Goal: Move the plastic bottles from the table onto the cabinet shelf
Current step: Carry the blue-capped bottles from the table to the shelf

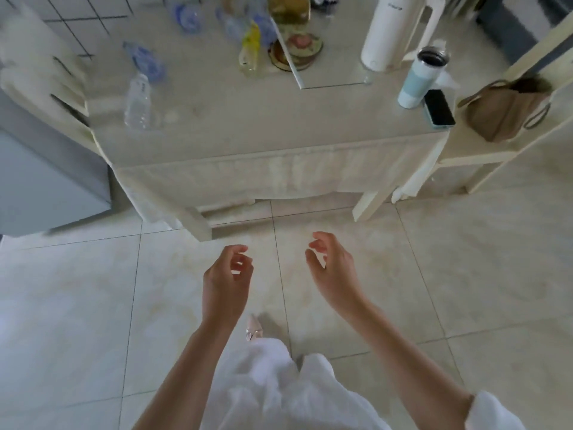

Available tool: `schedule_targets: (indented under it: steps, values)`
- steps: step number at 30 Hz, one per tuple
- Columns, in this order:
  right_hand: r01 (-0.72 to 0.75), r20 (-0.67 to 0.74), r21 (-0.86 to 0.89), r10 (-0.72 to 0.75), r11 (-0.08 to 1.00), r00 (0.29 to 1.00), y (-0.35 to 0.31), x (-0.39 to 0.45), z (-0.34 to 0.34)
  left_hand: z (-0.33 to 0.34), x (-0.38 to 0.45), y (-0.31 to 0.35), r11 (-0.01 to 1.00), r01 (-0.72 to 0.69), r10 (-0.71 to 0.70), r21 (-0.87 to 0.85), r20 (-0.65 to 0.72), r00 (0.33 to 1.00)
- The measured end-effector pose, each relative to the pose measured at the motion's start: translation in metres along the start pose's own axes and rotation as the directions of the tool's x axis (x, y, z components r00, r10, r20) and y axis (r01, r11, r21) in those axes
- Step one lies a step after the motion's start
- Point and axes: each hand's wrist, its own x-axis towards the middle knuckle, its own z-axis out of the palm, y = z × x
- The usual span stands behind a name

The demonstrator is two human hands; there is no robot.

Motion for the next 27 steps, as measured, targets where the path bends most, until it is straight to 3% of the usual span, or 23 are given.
schedule_targets:
  steps: [10, 18, 27]
  values:
    - [0.095, 0.060, 0.026, -0.096, 0.995, 0.994, -0.074, 0.127, 0.063, -0.043, 0.135, -0.018, 0.998, 0.065, -0.064, 0.018, -0.071, 0.995]
    - [0.119, 0.024, 0.042, -0.120, 0.992, 0.992, -0.135, 0.231, 0.096, -0.069, 0.263, -0.009, 0.999, -0.005, 0.007, 0.032, -0.073, 0.997]
    - [0.174, 0.046, 0.050, -0.177, 0.983, 0.983, -0.167, 0.347, 0.106, -0.062, 0.379, 0.017, 1.000, 0.007, -0.004, 0.026, -0.124, 0.992]
